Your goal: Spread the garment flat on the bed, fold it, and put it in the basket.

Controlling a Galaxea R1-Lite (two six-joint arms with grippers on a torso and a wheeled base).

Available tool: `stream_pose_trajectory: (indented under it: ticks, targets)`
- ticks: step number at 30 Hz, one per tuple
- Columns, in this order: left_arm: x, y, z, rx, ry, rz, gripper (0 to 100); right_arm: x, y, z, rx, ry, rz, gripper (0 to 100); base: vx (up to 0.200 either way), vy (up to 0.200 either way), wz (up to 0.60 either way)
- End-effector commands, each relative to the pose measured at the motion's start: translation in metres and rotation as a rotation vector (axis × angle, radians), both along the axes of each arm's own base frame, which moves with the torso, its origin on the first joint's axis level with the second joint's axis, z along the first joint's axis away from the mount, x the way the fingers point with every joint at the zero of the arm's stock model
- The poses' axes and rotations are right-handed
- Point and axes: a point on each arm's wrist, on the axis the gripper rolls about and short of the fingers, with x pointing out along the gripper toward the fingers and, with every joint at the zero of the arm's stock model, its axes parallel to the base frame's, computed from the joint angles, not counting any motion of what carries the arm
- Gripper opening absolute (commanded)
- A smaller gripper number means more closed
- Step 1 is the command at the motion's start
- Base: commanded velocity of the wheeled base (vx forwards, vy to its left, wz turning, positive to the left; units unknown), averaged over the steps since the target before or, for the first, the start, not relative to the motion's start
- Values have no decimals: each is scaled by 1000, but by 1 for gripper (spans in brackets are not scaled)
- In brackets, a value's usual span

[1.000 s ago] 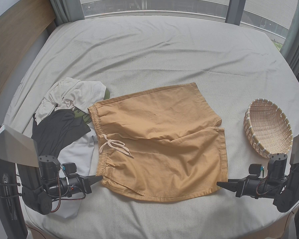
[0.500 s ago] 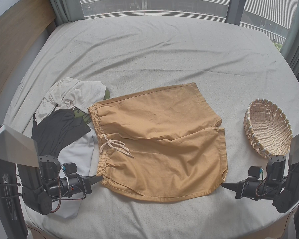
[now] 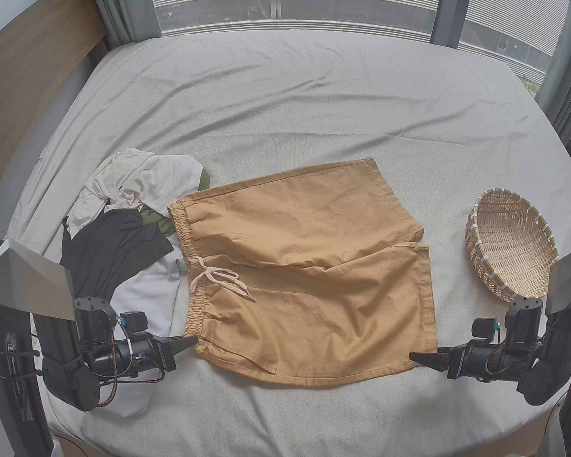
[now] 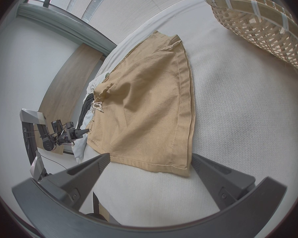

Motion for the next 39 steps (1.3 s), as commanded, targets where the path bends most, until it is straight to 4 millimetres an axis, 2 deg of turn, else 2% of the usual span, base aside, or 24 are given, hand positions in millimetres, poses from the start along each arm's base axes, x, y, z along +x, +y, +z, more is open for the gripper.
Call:
stream_pose_trajectory:
  ticks: [1,5,6,15,30,36,39]
  targets:
    - [0,0,1,-1,-5,0,0,2,1,-4,-1,10,2,100,0,0,0]
    - [0,0,1,-1,-5,0,0,1,0,-4,-1,15,3,100,0,0,0]
    - [0,0,1,-1,-5,0,0,1,0,-4,-1,16,3,0,0,0,0]
    - [0,0,2,-1,-8,0,0,2,0,-11,-4,39,3,0,0,0,0]
    - [0,0,1,-1,-7,-1,0,4,-2,-9,-3,27,-8,0,0,0,0]
    - [-3,0,10,-12,-28,-12,0,0,-3,0,-4,-1,-8,0,0,0,0]
    - [-13,0,24,-47,-48,-72,0,-9,-2,13,-3,-37,1,0,0,0,0]
